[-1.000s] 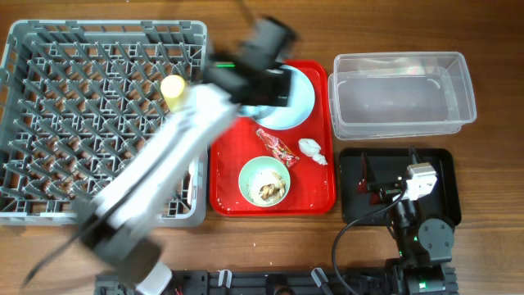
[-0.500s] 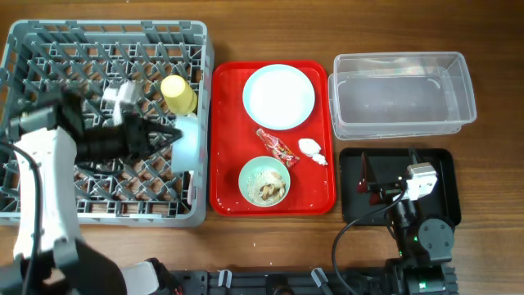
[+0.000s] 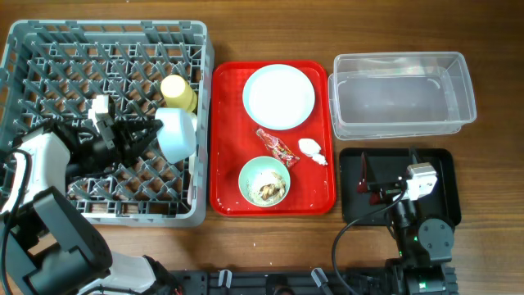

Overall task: Sort waste into correct bins and load items into the dishwasher rack
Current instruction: 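Carry the light-blue bowl into the dish rack and release it, then withdraw the left gripper and park it beside the rack, then reach the right gripper to the green bowl and grasp its rim, then carry the green bowl over the black tray and tip out scraps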

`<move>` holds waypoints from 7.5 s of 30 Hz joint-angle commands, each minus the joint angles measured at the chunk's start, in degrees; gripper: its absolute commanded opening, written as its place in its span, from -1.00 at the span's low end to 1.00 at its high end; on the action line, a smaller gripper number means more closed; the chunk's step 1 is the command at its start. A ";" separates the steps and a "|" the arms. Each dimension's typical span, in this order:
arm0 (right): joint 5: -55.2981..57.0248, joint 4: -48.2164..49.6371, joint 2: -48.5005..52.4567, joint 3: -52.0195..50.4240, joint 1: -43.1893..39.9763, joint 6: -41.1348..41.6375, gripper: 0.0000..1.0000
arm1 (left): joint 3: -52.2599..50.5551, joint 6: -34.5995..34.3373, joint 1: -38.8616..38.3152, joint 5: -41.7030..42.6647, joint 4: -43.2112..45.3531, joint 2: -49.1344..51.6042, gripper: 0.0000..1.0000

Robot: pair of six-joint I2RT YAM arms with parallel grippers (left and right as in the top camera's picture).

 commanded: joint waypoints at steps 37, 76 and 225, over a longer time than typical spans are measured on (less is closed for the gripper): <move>-0.52 0.17 -0.31 -0.07 -0.20 -0.33 0.99 | 6.71 -44.70 -31.54 -82.01 11.39 -14.73 -0.78; -14.71 -2.84 1.73 6.78 -0.17 22.75 0.99 | 21.90 -58.90 -23.89 -83.32 12.37 -27.12 0.99; -54.31 -86.71 72.02 80.02 -39.87 -15.52 -0.92 | 21.90 -58.90 -18.23 -83.30 8.79 -27.71 1.00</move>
